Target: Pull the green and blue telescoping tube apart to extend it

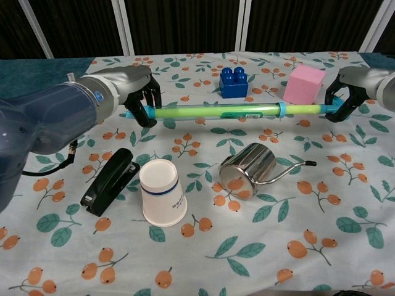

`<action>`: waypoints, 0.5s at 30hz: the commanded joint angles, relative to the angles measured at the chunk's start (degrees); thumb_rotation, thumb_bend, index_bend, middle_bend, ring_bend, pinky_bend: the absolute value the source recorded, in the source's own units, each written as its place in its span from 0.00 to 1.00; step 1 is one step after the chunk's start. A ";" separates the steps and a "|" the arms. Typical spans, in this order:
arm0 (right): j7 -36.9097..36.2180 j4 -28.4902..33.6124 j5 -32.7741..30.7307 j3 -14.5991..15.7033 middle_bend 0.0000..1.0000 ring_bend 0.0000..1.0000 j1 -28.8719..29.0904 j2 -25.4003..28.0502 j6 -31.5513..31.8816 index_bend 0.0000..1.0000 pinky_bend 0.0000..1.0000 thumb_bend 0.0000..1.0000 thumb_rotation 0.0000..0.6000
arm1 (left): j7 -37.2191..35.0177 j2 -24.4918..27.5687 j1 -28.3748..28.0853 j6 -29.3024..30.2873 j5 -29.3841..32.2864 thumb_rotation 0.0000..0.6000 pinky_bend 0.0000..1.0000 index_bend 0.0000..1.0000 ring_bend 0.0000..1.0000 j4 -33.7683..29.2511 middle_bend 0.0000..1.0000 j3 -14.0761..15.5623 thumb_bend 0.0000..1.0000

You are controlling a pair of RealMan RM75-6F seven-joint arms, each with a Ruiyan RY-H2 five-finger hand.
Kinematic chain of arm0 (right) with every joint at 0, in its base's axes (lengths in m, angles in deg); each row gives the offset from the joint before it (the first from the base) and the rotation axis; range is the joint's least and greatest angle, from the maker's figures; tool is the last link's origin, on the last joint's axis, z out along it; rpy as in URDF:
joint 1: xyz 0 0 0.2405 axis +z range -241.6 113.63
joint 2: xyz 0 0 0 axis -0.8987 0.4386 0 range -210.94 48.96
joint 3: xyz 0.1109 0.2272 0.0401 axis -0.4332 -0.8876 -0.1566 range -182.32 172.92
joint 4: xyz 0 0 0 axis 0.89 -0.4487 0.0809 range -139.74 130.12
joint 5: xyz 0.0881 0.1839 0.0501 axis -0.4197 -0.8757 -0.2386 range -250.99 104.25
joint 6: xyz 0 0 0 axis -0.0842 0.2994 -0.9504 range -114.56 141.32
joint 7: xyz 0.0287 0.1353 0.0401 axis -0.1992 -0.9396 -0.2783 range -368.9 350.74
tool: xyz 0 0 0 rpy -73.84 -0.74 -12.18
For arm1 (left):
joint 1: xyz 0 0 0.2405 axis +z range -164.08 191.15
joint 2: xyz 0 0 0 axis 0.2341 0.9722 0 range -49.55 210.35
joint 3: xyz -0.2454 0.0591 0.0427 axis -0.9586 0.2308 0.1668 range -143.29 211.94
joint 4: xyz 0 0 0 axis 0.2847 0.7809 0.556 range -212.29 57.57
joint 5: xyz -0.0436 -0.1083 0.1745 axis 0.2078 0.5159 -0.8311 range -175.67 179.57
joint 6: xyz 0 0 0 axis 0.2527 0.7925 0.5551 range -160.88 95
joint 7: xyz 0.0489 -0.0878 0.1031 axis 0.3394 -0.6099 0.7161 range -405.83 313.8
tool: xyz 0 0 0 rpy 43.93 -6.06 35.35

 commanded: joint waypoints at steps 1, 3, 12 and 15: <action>-0.08 1.32 -0.11 -0.06 0.15 0.05 -0.63 1.09 0.79 0.68 0.15 0.37 1.00 | -0.37 2.41 1.54 0.70 -0.36 1.00 0.35 0.64 0.21 -2.08 0.38 0.90 0.44; 0.02 2.15 -0.06 -0.03 0.15 0.05 -0.88 1.69 1.30 0.68 0.15 0.37 1.00 | -0.63 3.90 2.41 0.95 -0.41 1.00 0.35 0.64 0.21 -3.08 0.38 1.36 0.44; 0.77 5.29 -0.09 0.17 0.15 0.05 -1.84 3.73 3.66 0.68 0.15 0.37 1.00 | -2.65 10.83 6.24 1.00 -1.19 1.00 0.34 0.64 0.21 -7.63 0.38 3.56 0.44; 0.95 5.86 -0.20 0.26 0.15 0.05 -2.14 4.05 4.36 0.68 0.15 0.37 1.00 | -3.12 12.77 7.23 0.58 -1.57 1.00 0.34 0.64 0.21 -8.19 0.38 4.54 0.44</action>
